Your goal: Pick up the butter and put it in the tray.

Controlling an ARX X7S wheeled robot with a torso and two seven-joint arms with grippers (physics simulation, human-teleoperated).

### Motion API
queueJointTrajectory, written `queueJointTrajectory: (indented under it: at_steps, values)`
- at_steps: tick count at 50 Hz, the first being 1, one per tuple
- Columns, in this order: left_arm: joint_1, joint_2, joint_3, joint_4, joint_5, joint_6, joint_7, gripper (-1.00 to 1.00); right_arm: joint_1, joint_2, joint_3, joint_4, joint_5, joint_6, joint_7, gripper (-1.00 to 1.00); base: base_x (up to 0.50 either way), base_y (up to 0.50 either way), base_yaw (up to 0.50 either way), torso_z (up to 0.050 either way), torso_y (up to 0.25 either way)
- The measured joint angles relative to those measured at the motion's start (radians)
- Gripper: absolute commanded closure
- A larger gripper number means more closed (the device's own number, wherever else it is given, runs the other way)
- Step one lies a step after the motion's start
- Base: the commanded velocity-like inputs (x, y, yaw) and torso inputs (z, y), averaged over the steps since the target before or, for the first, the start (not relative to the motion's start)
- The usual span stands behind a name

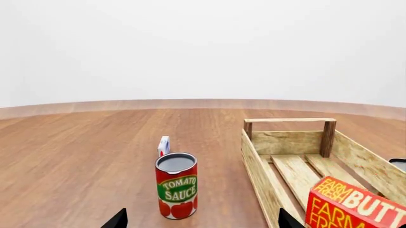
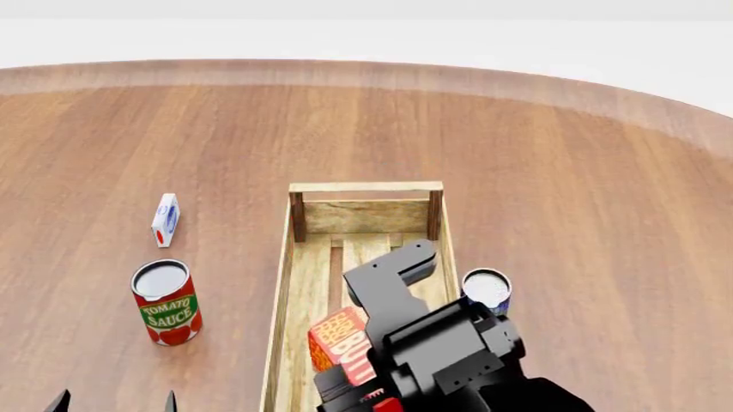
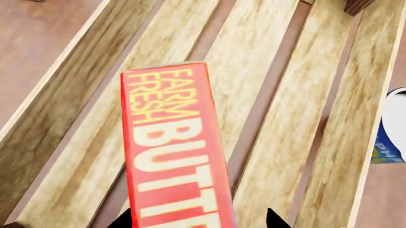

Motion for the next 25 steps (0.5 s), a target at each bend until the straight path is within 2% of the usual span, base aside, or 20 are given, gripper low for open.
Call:
queueJointTrajectory:
  at_steps: [25]
  values:
    - [-0.003,-0.003,0.006,-0.006,-0.001,0.005,-0.008,-1.00,0.053,-0.001,0.011,-0.010,-0.020,0.022,-0.061,-1.00,0.00,0.00,0.00,0.000,0.000]
